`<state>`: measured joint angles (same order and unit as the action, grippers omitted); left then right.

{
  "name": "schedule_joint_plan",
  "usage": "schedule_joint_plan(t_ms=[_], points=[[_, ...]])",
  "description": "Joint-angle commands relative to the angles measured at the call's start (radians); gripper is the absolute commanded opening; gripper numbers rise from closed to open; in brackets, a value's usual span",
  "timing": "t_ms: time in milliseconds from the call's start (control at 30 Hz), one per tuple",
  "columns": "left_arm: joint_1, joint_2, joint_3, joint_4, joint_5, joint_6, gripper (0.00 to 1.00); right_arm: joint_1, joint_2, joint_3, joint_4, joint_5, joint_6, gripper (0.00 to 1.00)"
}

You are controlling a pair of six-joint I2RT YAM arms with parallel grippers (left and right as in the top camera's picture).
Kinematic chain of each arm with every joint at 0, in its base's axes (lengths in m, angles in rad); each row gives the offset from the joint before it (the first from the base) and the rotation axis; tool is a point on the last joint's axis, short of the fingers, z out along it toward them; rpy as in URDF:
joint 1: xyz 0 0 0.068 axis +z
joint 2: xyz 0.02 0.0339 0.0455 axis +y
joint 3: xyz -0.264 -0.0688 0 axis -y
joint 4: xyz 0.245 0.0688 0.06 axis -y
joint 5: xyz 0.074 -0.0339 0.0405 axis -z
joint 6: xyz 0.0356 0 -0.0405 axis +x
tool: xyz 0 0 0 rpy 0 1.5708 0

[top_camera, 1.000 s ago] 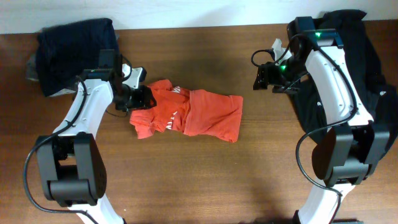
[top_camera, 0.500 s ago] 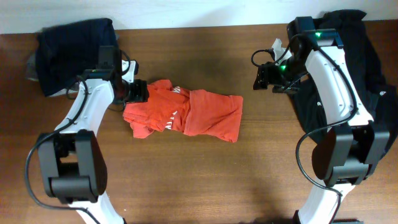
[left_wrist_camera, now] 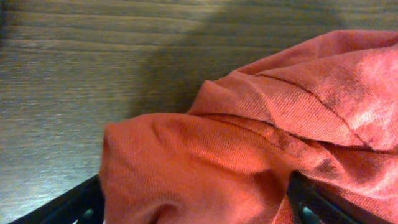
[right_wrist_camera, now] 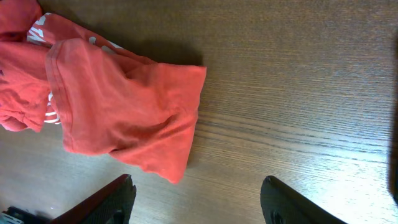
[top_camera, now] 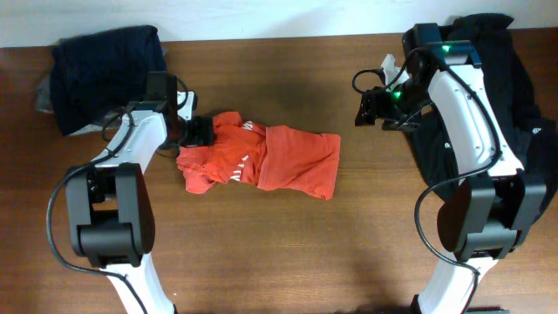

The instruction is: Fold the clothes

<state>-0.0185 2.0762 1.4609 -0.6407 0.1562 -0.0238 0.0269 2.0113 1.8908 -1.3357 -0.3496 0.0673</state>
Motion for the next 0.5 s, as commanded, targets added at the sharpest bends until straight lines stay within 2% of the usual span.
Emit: schedule_joint_plan(t_ms=[0, 267, 467], points=[[-0.038, 0.064, -0.005, 0.009, 0.004, 0.048, 0.92, 0.006, -0.015, 0.009, -0.002, -0.013, -0.012, 0.7], [-0.099, 0.109, -0.005, 0.02, 0.004, 0.047, 0.89, 0.006, -0.015, 0.009, -0.004, -0.012, -0.012, 0.7], [-0.13, 0.109, -0.005, 0.022, 0.012, 0.047, 0.33, 0.006, -0.015, 0.009, -0.003, -0.012, -0.012, 0.7]])
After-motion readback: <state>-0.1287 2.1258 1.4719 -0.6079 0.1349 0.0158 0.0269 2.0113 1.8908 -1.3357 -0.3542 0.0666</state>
